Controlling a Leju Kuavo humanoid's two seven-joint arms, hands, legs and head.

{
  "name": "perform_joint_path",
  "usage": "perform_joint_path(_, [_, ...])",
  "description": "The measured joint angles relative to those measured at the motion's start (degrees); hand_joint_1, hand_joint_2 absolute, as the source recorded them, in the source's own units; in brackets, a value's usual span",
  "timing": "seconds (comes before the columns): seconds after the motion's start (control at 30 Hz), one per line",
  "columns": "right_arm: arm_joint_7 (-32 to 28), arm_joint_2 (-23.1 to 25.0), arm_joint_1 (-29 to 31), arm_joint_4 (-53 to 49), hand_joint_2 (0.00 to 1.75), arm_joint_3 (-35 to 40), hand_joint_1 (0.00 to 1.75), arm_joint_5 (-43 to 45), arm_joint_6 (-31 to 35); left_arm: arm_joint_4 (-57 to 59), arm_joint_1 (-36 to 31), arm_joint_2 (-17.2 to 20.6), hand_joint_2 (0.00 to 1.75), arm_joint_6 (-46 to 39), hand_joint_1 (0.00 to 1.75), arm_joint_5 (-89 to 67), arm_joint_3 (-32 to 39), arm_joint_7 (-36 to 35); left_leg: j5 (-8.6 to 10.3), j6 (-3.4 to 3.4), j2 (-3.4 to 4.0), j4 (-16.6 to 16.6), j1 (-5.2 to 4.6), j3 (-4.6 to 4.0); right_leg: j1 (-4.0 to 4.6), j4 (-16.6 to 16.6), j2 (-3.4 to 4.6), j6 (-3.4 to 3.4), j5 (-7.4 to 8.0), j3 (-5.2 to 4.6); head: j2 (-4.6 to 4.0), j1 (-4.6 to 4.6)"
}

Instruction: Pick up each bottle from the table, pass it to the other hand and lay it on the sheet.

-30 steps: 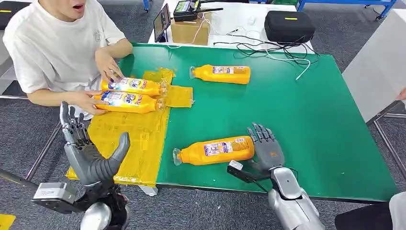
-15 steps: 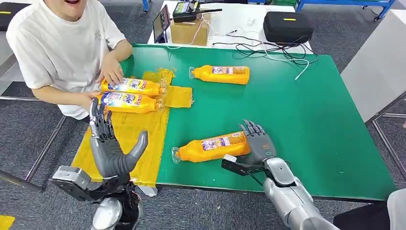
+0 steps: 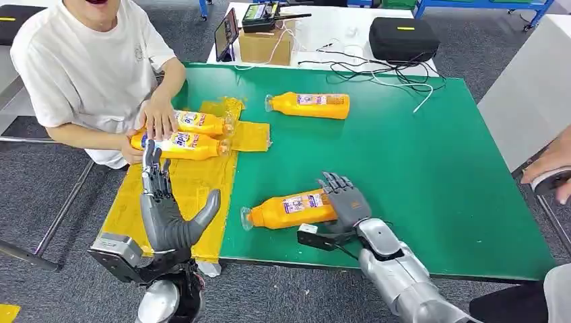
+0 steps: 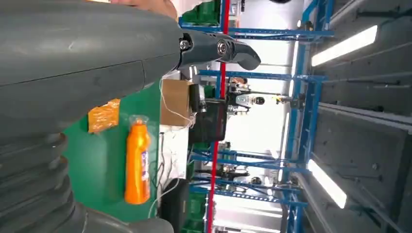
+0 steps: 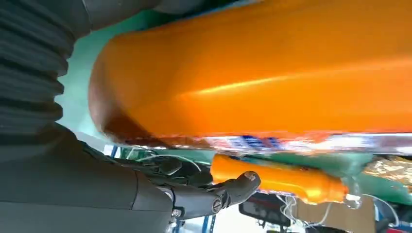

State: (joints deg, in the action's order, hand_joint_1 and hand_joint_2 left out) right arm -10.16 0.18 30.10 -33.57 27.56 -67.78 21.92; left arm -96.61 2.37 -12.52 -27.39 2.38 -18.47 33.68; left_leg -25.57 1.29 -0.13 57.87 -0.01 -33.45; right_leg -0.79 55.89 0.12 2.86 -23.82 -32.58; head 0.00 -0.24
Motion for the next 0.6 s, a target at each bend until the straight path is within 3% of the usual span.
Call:
perform_joint_path(0.17, [6.66,0.72,2.01,2.71,1.75,1.64,0.00,2.08,-7.10,0.06,0.74,0.00,1.75,1.53,0.00,0.98,-0.31,-0.22,-0.04,-0.03,0.21,-0.01,0.03,0.27,0.03,-0.02,0.15,-0.05,0.02,0.16,0.00,0.04])
perform_joint_path(0.4, [8.13,2.12,3.22,6.23,1.75,1.02,0.00,4.55,-7.01,-0.35,0.76,0.00,1.75,1.68,0.00,0.87,-2.10,-1.03,-0.20,-0.13,0.20,-0.04,0.04,0.68,0.04,-0.06,0.26,-0.14,-0.04,-0.02,0.00,0.02])
perform_joint_path(0.43, [8.08,2.30,3.27,6.58,1.75,0.92,0.07,4.88,-7.04,-0.35,0.75,0.00,1.75,1.66,0.00,0.87,-2.32,-1.14,-0.20,-0.13,0.20,-0.04,0.04,0.73,0.04,-0.06,0.26,-0.14,-0.02,0.02,0.00,0.00])
perform_joint_path(0.47, [7.88,2.36,3.29,6.82,1.75,0.76,1.48,5.40,-7.04,-0.35,0.74,0.00,1.75,1.64,0.00,0.94,-2.47,-1.40,-0.21,-0.13,0.20,-0.04,0.04,0.78,0.04,-0.06,0.27,-0.13,-0.02,0.08,0.00,0.02])
perform_joint_path(0.5, [7.54,2.45,3.31,6.99,1.75,0.65,1.75,5.68,-7.08,-0.35,0.74,0.00,1.75,1.59,0.00,0.96,-2.62,-1.51,-0.21,-0.13,0.21,-0.04,0.04,0.80,0.04,-0.06,0.28,-0.13,-0.02,0.10,0.00,0.02])
perform_joint_path(0.6, [6.92,2.73,3.58,7.50,1.75,0.50,1.75,6.19,-8.57,-0.31,0.60,0.00,1.75,1.40,0.00,1.11,-2.78,-1.73,-0.24,-0.15,0.26,-0.04,0.06,0.91,0.07,-0.06,0.40,-0.14,-0.02,0.18,0.00,0.02])
